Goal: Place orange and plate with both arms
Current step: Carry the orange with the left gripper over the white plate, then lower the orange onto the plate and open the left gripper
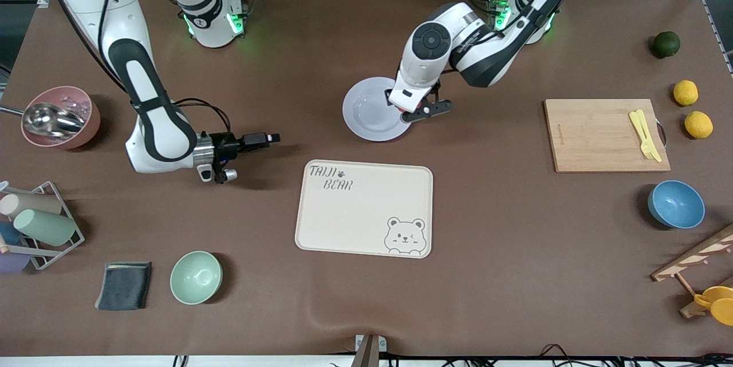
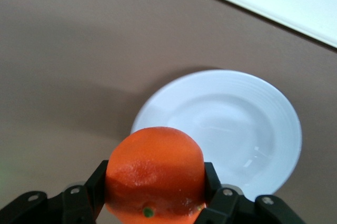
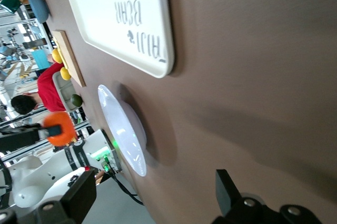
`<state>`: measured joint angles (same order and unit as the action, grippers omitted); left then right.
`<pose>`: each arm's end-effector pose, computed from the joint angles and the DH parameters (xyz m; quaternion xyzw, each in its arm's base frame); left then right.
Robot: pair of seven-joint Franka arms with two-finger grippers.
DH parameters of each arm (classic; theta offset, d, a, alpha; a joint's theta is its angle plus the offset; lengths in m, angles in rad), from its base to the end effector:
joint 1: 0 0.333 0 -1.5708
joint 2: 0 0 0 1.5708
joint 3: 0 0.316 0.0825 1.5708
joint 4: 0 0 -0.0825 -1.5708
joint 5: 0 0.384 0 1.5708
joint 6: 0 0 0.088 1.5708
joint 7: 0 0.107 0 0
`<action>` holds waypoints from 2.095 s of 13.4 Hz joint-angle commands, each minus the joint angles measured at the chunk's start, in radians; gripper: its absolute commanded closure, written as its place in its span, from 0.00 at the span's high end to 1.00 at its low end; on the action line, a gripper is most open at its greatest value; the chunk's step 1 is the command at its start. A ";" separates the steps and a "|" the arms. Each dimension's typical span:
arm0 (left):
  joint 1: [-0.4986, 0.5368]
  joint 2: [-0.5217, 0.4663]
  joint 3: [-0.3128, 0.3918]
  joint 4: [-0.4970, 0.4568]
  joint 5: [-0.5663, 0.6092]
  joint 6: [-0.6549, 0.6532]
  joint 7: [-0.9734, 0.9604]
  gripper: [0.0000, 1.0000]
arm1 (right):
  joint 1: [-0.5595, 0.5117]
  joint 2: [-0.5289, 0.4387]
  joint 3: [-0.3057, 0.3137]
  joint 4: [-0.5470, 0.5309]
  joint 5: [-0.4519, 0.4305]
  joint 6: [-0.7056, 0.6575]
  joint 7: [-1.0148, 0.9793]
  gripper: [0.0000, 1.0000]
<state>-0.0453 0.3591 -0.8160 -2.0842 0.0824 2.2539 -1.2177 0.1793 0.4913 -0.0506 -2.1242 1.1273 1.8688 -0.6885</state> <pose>0.3816 -0.4258 0.2988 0.9814 0.1605 -0.1032 0.0195 0.5023 0.1337 0.1643 -0.8603 -0.0091 0.1807 0.4766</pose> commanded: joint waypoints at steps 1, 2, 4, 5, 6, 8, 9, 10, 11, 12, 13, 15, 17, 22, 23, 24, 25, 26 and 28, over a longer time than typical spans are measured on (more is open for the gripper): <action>-0.047 0.072 0.006 0.013 0.005 0.081 -0.112 0.03 | 0.046 -0.010 -0.008 -0.036 0.068 0.026 -0.029 1.00; -0.085 0.086 0.011 0.013 0.007 0.088 -0.134 0.03 | 0.072 -0.011 -0.009 -0.042 0.083 0.041 -0.031 1.00; -0.117 0.107 0.046 0.013 0.019 0.090 -0.137 0.03 | 0.106 -0.014 -0.009 -0.051 0.098 0.079 -0.031 0.98; -0.122 0.124 0.047 0.013 0.028 0.099 -0.140 0.03 | 0.111 -0.014 -0.008 -0.056 0.104 0.084 -0.031 0.95; -0.130 0.141 0.049 0.015 0.033 0.125 -0.160 0.03 | 0.117 -0.014 -0.008 -0.057 0.118 0.084 -0.031 0.94; -0.137 0.172 0.052 0.029 0.060 0.154 -0.198 0.03 | 0.153 -0.011 -0.009 -0.060 0.164 0.090 -0.031 0.94; -0.145 0.179 0.054 0.029 0.091 0.154 -0.221 0.03 | 0.161 -0.010 -0.008 -0.066 0.179 0.113 -0.031 0.94; -0.153 0.210 0.054 0.045 0.123 0.156 -0.238 0.04 | 0.182 -0.010 -0.008 -0.068 0.184 0.136 -0.031 0.94; -0.163 0.243 0.060 0.074 0.155 0.154 -0.271 0.04 | 0.195 -0.010 -0.008 -0.071 0.204 0.142 -0.031 0.94; -0.185 0.268 0.083 0.096 0.199 0.154 -0.317 0.04 | 0.198 -0.010 -0.009 -0.074 0.219 0.144 -0.042 0.94; -0.227 0.288 0.106 0.110 0.241 0.154 -0.373 0.04 | 0.200 -0.010 -0.008 -0.074 0.221 0.144 -0.048 0.94; -0.287 0.308 0.155 0.118 0.292 0.156 -0.428 0.08 | 0.200 -0.008 -0.008 -0.074 0.221 0.144 -0.051 0.94; -0.283 0.308 0.161 0.118 0.295 0.154 -0.434 0.45 | 0.200 -0.007 -0.008 -0.076 0.221 0.145 -0.051 0.94; -0.251 0.226 0.156 0.110 0.286 0.121 -0.442 1.00 | 0.206 -0.007 -0.008 -0.082 0.221 0.145 -0.054 0.94; -0.237 0.186 0.152 0.110 0.281 0.086 -0.441 1.00 | 0.207 -0.008 -0.009 -0.082 0.221 0.145 -0.054 0.94; -0.235 0.148 0.143 0.113 0.272 0.049 -0.439 1.00 | 0.209 -0.007 -0.008 -0.082 0.221 0.145 -0.055 0.94; -0.223 0.096 0.130 0.115 0.249 0.023 -0.438 1.00 | 0.216 -0.008 -0.008 -0.082 0.233 0.151 -0.056 0.94; -0.193 0.030 0.120 0.113 0.225 -0.009 -0.421 1.00 | 0.235 -0.008 -0.008 -0.082 0.258 0.158 -0.059 0.94; -0.118 -0.061 0.075 0.121 0.218 -0.062 -0.337 1.00 | 0.281 -0.008 -0.008 -0.092 0.320 0.187 -0.078 0.90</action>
<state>-0.2288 0.4202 -0.7080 -1.9353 0.3318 2.2453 -1.6172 0.4018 0.4912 -0.0504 -2.1936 1.3767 2.0201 -0.7350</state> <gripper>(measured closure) 0.000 0.088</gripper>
